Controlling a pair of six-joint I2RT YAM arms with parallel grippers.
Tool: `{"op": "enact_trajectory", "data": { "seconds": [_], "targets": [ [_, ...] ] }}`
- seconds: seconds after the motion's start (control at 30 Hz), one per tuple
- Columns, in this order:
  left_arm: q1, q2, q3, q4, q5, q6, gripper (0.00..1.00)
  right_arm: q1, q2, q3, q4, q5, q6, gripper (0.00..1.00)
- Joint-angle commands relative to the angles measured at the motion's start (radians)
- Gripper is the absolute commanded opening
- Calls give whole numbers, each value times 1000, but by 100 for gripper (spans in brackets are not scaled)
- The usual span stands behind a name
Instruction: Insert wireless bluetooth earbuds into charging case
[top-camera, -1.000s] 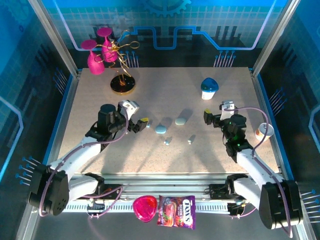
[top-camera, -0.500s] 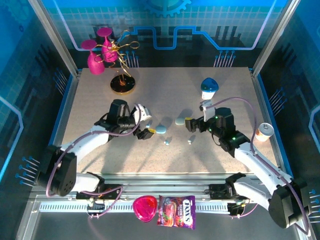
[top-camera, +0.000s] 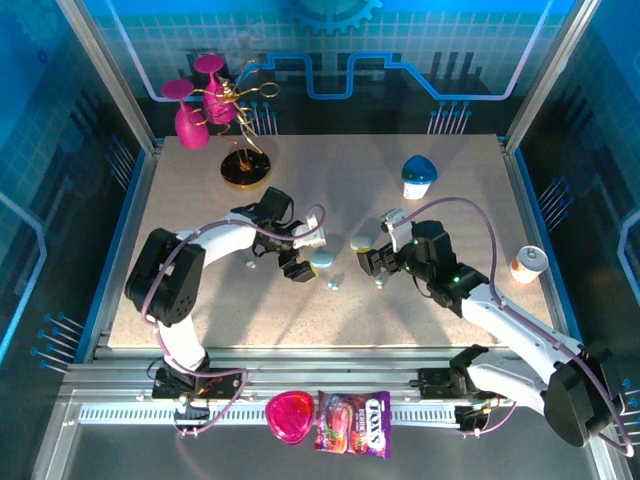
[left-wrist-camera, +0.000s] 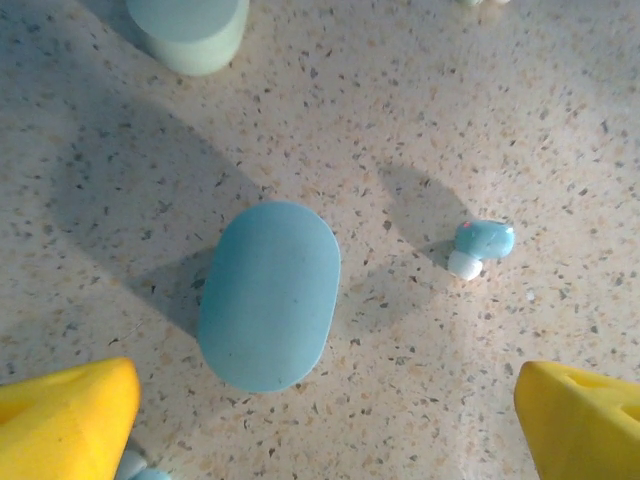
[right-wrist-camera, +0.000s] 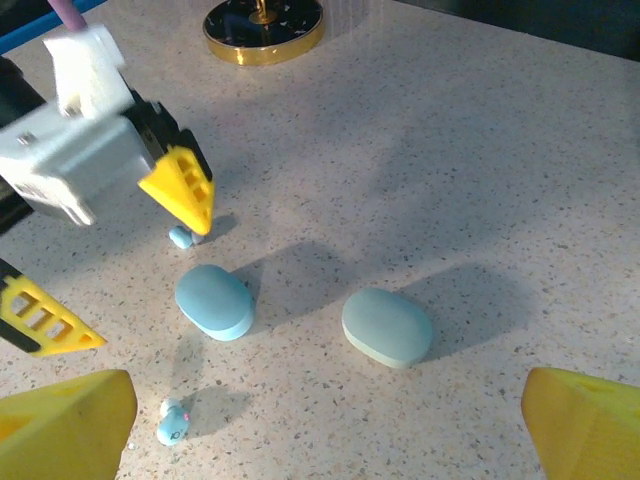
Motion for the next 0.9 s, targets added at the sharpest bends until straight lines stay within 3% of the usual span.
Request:
{"op": "enact_trajectory", "data": {
  "seconds": [0.0,0.2,0.4,0.67,0.77,0.87],
  "targets": [
    [-19,45,61,-59,-11,64,93,11,-46,-18,-13,36,12,100],
    [-31,104,100,-44,-54,92,82,9,-93,-41,-31,64,27,100],
    [-41,150,137,-83,-82,138,65,5,-125,-67,-36,96,61,100],
    [-52,156,104,-31,-114,148,53,-29,-140,-72,-35,117,171,100],
    [-53,148,95,-22,-112,146,42,-69,-142,-62,-58,62,262,100],
    [-54,120,83,-3,-100,138,40,-129,-144,-51,-88,-51,374,100]
  ]
}}
